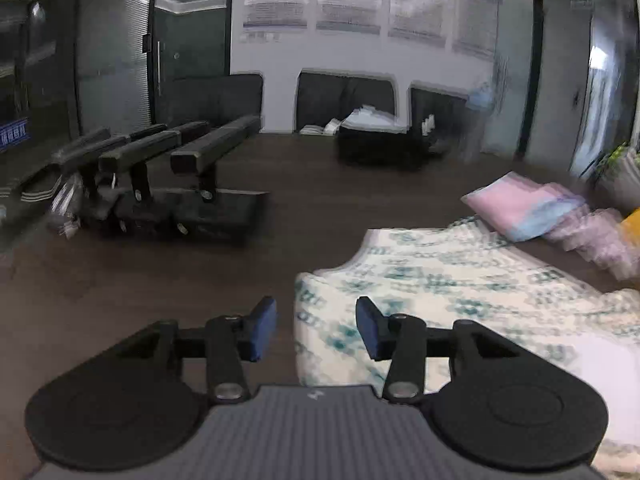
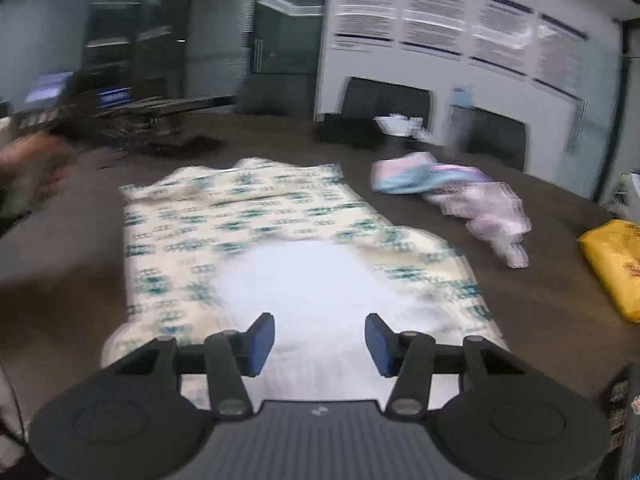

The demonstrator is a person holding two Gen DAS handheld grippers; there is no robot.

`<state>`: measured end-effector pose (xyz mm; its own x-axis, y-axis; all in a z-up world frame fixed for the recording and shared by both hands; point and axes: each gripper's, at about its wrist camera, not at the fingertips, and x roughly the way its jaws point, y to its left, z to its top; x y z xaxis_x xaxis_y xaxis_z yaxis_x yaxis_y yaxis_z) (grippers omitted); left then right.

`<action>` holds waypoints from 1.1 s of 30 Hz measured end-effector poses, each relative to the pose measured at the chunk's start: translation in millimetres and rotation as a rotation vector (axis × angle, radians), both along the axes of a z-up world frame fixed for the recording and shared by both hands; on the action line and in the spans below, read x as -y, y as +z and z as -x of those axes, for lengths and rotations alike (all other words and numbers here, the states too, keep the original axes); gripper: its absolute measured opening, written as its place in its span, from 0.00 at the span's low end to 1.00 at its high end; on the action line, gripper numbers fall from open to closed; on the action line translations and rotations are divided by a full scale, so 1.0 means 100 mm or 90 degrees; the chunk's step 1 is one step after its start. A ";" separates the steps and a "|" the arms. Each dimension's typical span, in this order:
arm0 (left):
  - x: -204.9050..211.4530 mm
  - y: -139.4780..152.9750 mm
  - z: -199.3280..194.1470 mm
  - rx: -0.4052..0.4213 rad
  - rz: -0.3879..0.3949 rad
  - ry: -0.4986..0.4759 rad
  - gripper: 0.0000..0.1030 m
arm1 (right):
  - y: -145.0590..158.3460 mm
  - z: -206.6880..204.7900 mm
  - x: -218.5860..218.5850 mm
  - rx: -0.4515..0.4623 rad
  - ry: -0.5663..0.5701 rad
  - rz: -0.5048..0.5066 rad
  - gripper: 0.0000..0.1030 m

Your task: Fold clothes

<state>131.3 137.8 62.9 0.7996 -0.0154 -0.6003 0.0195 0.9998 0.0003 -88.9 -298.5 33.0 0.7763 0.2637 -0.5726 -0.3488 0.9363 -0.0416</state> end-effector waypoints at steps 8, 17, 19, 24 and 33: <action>-0.03 -0.46 -0.70 -0.067 0.026 -0.034 0.29 | -0.14 0.32 -0.69 0.006 0.038 -0.008 0.43; -0.16 -0.45 -0.12 -0.058 0.050 0.015 0.01 | -0.29 0.32 -0.71 -0.028 0.055 0.057 0.05; -0.34 -0.44 0.18 -0.057 0.048 0.056 0.01 | -0.26 0.31 -0.57 -0.031 0.042 0.068 0.05; -0.43 -0.45 1.41 -0.025 -0.006 0.092 0.01 | -0.23 0.17 -0.21 -0.034 0.008 0.077 0.06; -0.23 -0.18 2.79 0.046 0.064 0.028 0.25 | 0.12 0.02 0.03 -0.013 0.076 -0.022 0.20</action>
